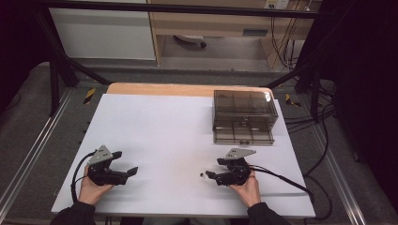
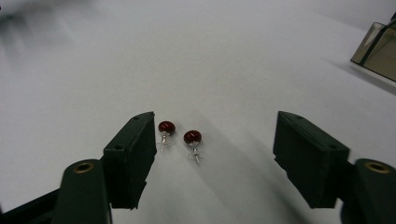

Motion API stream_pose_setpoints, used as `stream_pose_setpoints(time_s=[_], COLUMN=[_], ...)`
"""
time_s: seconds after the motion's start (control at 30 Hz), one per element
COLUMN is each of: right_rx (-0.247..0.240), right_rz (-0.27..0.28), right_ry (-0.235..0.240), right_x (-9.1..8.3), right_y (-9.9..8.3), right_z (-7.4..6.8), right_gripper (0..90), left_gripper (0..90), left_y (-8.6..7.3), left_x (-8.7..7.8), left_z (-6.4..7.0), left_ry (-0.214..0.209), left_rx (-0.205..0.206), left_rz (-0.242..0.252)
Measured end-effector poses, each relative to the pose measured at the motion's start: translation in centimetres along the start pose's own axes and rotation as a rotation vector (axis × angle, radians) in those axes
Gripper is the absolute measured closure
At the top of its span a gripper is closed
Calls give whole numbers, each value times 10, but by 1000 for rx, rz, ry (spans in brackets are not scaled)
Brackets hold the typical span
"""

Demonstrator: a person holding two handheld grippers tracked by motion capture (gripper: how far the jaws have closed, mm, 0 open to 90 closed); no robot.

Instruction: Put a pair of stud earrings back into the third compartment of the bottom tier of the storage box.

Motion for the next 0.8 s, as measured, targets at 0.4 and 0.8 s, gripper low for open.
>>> stream_pose_setpoints(time_s=[0.4, 0.8], right_rx=[-21, -36], right_rz=[-34, -45], right_ry=[35, 54], right_x=[6, 10], right_y=[-5, -8], right_z=[-2, -3], right_gripper=[542, 681], left_gripper=[47, 47], left_y=[0, 0], left_x=[-1, -1], left_z=[-1, 0], left_ry=[5, 2], left_rx=[1, 1], left_rz=[1, 4])
Point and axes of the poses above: each handheld gripper's, and its own axes: x roughly forward along the jaws, y roughly out of its top, z roughly to its right, the point moved 5 cm from there along x, roughly forward along the jaws, and after that the axes turned 13 degrees about x, right-handed, at the moved point
